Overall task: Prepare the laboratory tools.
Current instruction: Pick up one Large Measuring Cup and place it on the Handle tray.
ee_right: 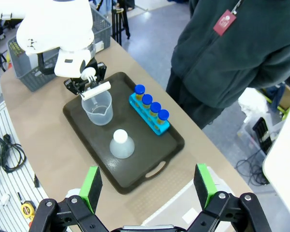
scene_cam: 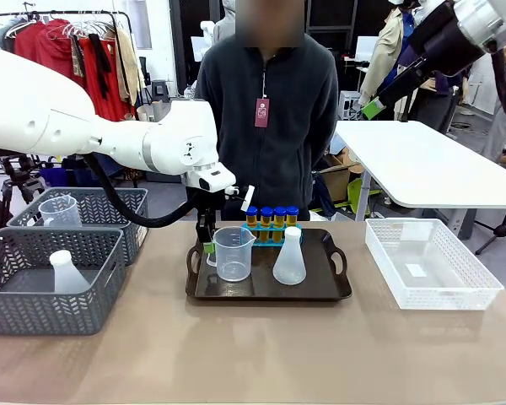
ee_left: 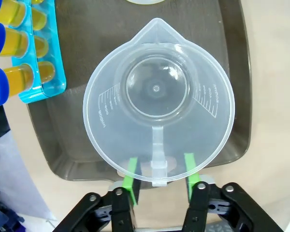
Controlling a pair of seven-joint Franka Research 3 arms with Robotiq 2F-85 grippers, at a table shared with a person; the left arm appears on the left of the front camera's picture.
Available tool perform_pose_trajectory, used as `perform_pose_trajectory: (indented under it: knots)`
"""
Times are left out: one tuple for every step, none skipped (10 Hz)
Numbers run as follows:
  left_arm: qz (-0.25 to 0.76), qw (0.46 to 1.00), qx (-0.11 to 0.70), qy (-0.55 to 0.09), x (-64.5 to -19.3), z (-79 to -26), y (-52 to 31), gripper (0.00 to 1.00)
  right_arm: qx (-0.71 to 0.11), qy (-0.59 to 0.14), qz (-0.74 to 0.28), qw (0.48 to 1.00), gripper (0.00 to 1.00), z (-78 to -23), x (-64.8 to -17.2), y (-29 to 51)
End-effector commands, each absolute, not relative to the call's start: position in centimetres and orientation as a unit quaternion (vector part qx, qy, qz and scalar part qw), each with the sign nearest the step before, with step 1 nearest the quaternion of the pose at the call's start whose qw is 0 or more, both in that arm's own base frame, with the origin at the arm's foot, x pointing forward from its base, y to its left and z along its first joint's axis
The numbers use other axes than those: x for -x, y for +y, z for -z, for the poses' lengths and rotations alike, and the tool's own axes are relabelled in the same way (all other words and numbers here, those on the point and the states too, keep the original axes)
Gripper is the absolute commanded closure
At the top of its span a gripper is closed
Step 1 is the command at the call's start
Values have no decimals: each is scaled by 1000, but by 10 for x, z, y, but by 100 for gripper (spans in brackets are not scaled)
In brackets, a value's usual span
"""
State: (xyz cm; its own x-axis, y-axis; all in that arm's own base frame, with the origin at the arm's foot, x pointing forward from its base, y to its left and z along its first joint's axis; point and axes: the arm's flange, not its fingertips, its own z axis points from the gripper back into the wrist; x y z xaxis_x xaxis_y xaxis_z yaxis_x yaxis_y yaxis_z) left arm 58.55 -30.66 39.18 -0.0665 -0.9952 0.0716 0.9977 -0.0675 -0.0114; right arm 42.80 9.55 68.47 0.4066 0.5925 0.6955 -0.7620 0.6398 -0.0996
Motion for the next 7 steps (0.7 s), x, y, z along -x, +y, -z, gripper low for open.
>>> perform_pose_trajectory:
  knots:
    - [738,673,25,-28,-579,-394,-302,0,-119,-362,-407,830,0,-686,-428,94]
    - [739,673,24,-29,-579,-396,-301,0,-119,-362,-407,830,0,-686,-428,94]
    - [738,674,21,-28,-579,-398,-301,0,-119,-362,-407,830,0,-686,-428,94]
    - [737,675,21,-30,-577,-400,-300,0,-119,-362,-407,830,0,-686,-428,94]
    - [737,675,21,-31,-575,-404,-299,0,-119,-362,-407,830,0,-686,-428,94]
    - [737,675,22,-30,-576,-405,-298,0,-119,-362,-407,830,0,-686,-428,94]
    - [738,674,23,-28,-574,-406,-298,0,-119,-362,-407,830,0,-686,-428,94]
